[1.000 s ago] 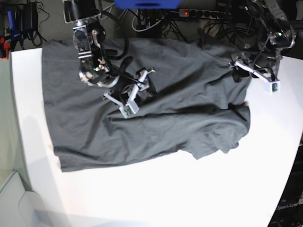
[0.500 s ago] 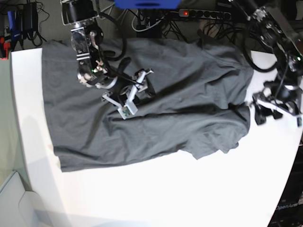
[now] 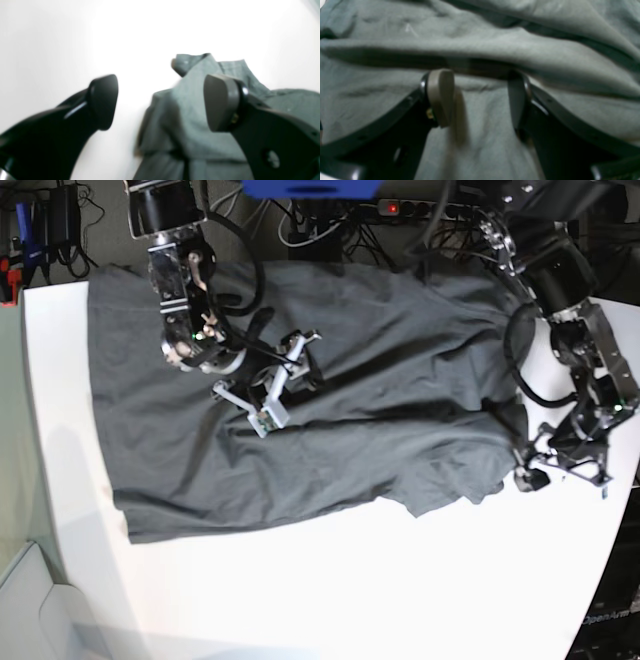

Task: Layout the t-shirt on the table in an organized manner, then fold the t-shirt properly
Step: 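Move the left gripper down to the hem corner and pull it outward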

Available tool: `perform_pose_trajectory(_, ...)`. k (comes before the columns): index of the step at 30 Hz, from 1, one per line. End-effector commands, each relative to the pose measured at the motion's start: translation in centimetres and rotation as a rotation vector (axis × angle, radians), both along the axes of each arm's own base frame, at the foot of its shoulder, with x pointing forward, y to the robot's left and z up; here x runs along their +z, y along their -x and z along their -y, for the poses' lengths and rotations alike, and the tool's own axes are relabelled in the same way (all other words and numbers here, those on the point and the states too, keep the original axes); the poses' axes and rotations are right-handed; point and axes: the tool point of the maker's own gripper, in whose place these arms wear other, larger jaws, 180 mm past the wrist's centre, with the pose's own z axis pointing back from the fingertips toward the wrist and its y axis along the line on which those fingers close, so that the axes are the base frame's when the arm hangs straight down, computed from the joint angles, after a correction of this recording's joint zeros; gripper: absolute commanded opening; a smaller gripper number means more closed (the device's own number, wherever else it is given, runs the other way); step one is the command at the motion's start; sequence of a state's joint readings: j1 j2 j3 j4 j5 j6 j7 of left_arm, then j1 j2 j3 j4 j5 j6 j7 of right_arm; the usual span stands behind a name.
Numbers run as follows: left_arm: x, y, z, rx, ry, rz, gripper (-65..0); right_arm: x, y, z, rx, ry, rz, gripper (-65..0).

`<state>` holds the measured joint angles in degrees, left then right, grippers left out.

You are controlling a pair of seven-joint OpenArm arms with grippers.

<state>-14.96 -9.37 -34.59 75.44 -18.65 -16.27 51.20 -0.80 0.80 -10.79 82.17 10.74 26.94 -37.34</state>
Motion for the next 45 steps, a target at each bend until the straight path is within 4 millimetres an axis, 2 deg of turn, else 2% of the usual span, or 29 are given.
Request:
perform_pose_trajectory(1,1.6,-1.4,0.1,-0.011,-0.015,0.06,-12.8,0.7,-0.8,0.2,-0.008,0.005,0.024,-31.8)
perform_pose_trajectory(6,0.2,-1.9,1.8,-0.052,-0.002,0.042,-12.8,0.7,-0.8,0.2,-0.008,0.005,0.024,-31.8)
perform_pose_trajectory(14,-1.6,-1.5,2.2,-0.05,0.032,-0.003,-12.9,1.0,-1.3,0.6,-0.008,0.016,0.038,-31.8)
perform_pose_trajectory(16,-2.2,-1.4,2.2,-0.049,0.041,-0.018,-15.2,1.0,-1.3,0.7,-0.007,0.018,0.038,-31.8)
perform_pose_trajectory(18,-2.7,-1.4,2.4,-0.049,0.055,-0.03,-24.7,1.0,-1.3,0.7,-0.007,0.018,0.038,-31.8)
perform_pose_trajectory(21,-2.3,-2.9,3.0,-0.041,0.088,-0.001,-47.5,1.0,-1.3,0.8,-0.007,0.019,0.038,-31.8)
perform_pose_trajectory(22,-2.2,-3.4,3.0,-0.035,0.096,0.012,-52.5,1.0,-1.3,0.8,-0.007,0.019,0.038,-31.8)
perform_pose_trajectory(26,-0.6,-5.0,3.1,-0.028,0.103,0.054,-59.9,0.9,-1.2,0.8,-0.007,0.021,0.035,-31.8)
perform_pose_trajectory(29,1.7,-6.7,2.8,-0.028,0.094,0.104,-60.1,0.6,-1.2,1.5,-0.007,0.038,0.032,-31.8)
perform_pose_trajectory(38,7.8,-10.9,1.5,-0.005,0.075,0.257,-60.1,0.2,-0.8,1.7,-0.007,0.042,0.019,-31.8)
perform_pose_trajectory(40,7.7,-11.7,1.4,0.014,0.09,0.282,-60.1,0.1,-0.7,1.7,-0.007,0.042,0.018,-31.8)
perform_pose_trajectory(45,6.2,-12.0,1.3,0.054,0.113,0.302,-60.1,-0.1,-0.7,2.3,-0.006,0.057,0.016,-31.8)
